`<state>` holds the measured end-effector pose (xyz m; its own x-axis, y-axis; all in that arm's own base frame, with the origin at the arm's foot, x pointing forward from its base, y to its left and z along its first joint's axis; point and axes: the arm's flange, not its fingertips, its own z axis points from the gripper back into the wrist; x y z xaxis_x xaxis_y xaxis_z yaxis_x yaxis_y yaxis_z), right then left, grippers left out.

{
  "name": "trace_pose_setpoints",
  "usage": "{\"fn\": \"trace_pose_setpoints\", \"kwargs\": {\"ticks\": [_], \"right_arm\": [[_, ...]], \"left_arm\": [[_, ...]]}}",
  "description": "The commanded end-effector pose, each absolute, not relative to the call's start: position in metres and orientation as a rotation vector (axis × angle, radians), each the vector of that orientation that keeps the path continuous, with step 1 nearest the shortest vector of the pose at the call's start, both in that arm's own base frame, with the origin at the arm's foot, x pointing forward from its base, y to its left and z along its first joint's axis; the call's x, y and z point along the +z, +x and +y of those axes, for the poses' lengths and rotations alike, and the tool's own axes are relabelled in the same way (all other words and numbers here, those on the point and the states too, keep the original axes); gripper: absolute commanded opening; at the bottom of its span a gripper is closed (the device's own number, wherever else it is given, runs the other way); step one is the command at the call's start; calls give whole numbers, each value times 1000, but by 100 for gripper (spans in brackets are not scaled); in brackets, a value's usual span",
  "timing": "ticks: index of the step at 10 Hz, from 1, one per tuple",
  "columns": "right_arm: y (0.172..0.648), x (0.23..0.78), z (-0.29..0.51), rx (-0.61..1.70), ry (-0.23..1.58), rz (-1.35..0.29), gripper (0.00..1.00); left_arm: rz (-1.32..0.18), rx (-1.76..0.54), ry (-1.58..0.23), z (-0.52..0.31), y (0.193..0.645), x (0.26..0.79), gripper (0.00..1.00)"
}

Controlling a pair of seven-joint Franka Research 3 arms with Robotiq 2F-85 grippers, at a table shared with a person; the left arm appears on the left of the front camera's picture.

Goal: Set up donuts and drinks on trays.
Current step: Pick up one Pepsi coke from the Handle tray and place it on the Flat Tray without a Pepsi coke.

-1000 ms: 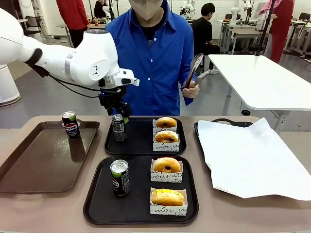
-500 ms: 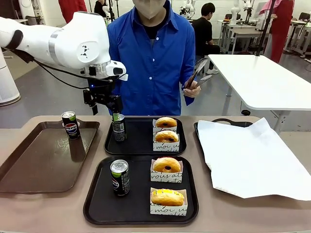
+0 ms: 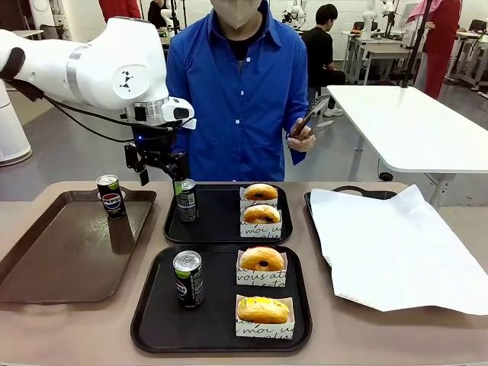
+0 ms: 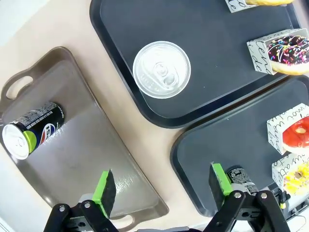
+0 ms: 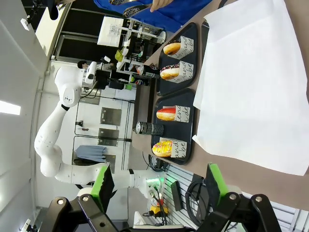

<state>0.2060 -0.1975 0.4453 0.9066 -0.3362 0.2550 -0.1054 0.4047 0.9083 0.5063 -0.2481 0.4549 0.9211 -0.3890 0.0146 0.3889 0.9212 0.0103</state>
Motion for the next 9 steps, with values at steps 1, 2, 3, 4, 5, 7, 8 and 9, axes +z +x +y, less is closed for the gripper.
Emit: {"fn": "trace_pose_setpoints", "kwargs": {"ticks": [1,2,3,4,5,7,8,9], "right_arm": [[206,445,-198,-140,1164,-448,100],[206,445,-198,-140,1164,-448,100],[206,445,-198,-140,1164,-448,100],[206,445,-198,-140,1164,-448,100],[206,445,-198,-140,1164,-448,100],[206,445,-198,-140,1164,-448,100],[206,445,-198,-140,1164,-448,100],[206,445,-198,-140,1164,-448,100]], "left_arm": [[-15,-403,5,-249,512,456,100],[-15,-403,5,-249,512,456,100],[-15,-403,5,-249,512,456,100],[-15,-403,5,-249,512,456,100],[-15,-400,6,-249,508,454,100],[-56,-296,-118,-182,502,489,100],[-65,-245,-221,-146,488,500,100],[-72,-219,-310,-115,477,512,100]]}}
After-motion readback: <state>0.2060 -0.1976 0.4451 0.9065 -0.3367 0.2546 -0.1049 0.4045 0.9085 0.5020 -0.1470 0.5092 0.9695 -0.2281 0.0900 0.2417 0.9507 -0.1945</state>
